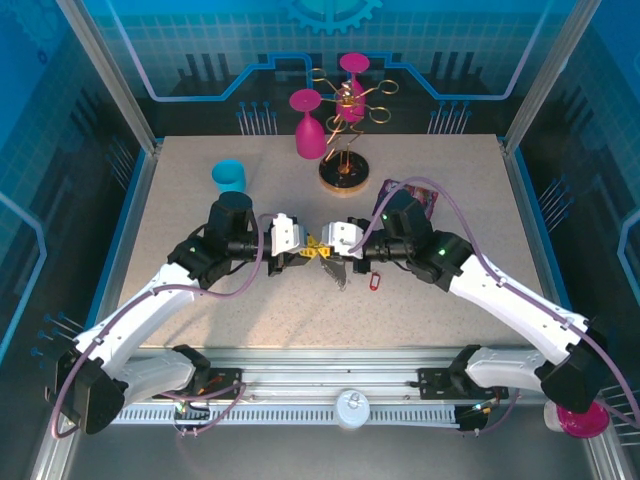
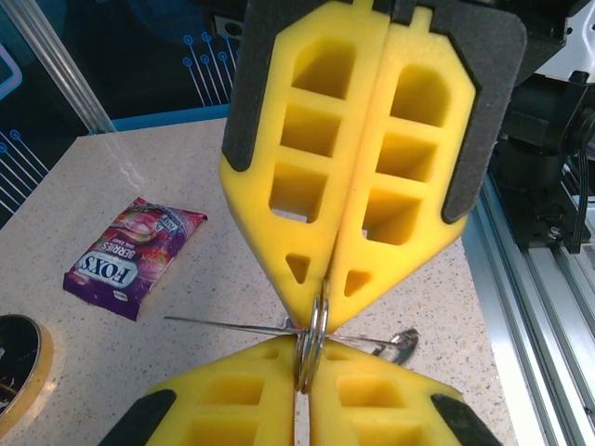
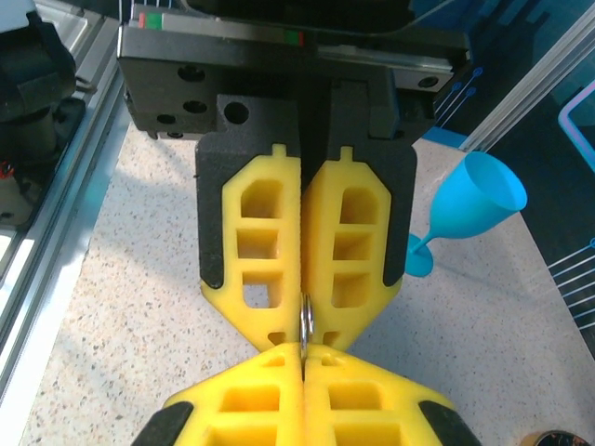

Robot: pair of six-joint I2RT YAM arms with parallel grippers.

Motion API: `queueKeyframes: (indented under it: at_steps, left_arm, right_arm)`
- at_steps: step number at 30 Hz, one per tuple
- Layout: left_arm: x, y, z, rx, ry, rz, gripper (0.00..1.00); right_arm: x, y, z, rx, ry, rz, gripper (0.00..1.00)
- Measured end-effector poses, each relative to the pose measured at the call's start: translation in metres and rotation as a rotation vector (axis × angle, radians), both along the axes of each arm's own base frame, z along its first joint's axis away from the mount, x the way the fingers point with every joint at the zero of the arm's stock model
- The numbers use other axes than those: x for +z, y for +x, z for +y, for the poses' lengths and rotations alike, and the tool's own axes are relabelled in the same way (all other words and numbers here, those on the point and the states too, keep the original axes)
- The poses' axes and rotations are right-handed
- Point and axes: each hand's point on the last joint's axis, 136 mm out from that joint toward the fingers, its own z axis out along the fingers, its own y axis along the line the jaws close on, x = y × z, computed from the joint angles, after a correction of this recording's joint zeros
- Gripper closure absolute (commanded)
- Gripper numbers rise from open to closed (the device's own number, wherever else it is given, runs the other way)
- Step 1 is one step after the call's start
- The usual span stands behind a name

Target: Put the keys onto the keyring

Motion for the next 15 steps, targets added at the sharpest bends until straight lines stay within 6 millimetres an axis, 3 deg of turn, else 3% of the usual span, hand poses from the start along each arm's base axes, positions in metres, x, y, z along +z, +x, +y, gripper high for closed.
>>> queueKeyframes:
  at_steps: [7,12,13,15]
  left_arm:
    - [-0.0052,-0.0002,0.0008,-0.001,0.013,0.015,1.00]
    - [-0.0066,0.0020,0.0007,0.002,0.013,0.016,1.00]
    - [-0.0062,0.0027,0.0004,0.002,0.009,0.009,1.00]
    - [-0.0057,0.0047,-0.0011,0.001,-0.007,-0.014,1.00]
  right_arm:
    - [-0.0050,-0.0005,0.0010,-0.001,-0.053,0.021,1.00]
    - [-0.0066,0.0019,0.0007,-0.015,-0.062,0.026,0.99]
    - [-0.0055,0.0025,0.0005,-0.021,-0.056,0.025,0.86]
    - [-0.0050,0.0030,-0.0009,-0.036,-0.034,0.024,0.76]
